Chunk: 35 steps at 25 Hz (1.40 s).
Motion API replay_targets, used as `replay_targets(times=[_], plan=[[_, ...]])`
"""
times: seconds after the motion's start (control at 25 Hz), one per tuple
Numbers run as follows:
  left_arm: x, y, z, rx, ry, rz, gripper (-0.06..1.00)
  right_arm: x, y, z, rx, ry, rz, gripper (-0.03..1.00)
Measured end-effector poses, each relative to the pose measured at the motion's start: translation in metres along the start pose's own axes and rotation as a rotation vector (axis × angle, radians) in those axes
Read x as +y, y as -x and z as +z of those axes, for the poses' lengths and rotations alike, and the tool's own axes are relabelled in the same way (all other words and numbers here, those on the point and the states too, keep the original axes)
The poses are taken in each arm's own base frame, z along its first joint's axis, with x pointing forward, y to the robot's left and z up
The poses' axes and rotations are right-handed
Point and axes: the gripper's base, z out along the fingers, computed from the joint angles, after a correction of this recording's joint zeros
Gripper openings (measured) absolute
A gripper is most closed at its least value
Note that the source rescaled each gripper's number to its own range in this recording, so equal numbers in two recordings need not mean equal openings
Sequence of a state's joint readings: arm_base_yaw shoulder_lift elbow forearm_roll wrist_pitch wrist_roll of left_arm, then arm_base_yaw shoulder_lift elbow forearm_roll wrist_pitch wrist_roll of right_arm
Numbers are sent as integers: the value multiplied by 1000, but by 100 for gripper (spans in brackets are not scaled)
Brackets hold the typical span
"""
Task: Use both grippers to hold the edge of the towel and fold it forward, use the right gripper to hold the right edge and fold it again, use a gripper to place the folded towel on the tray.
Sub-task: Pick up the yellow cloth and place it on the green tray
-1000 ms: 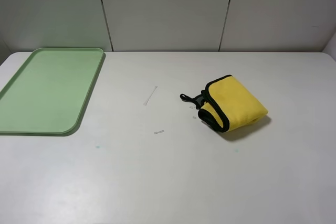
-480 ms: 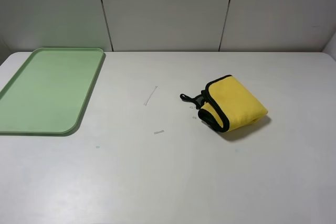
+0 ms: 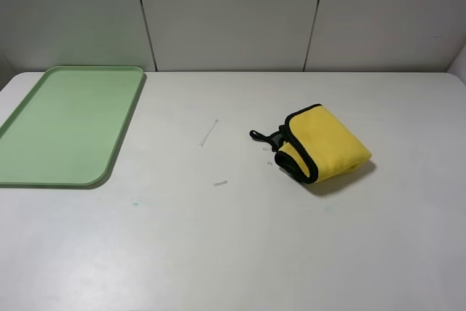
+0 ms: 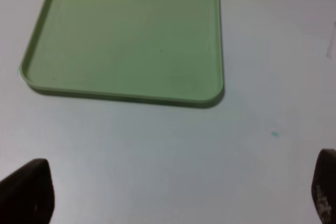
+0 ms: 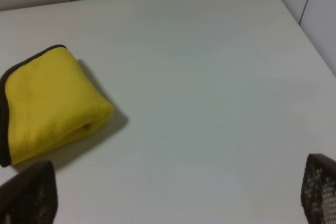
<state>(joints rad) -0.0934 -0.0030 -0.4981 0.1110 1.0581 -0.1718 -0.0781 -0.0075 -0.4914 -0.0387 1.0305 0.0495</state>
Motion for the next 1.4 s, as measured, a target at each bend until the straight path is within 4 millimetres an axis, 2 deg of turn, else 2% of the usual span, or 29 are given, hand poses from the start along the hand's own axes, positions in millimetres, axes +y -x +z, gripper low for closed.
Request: replay_targets(times=[0.8, 0.96, 1.12, 1.4], plan=[[0, 0, 0, -5, -2, 0, 98, 0, 0, 0, 0, 0, 0, 100], [-1, -1, -1, 42, -2, -3, 98, 0, 0, 0, 0, 0, 0, 100], [-6, 12, 3, 178, -17, -3, 98, 0, 0, 0, 0, 0, 0, 100], [-24, 63, 20, 335, -111, 67, 98, 0, 0, 0, -1, 0, 0, 100]])
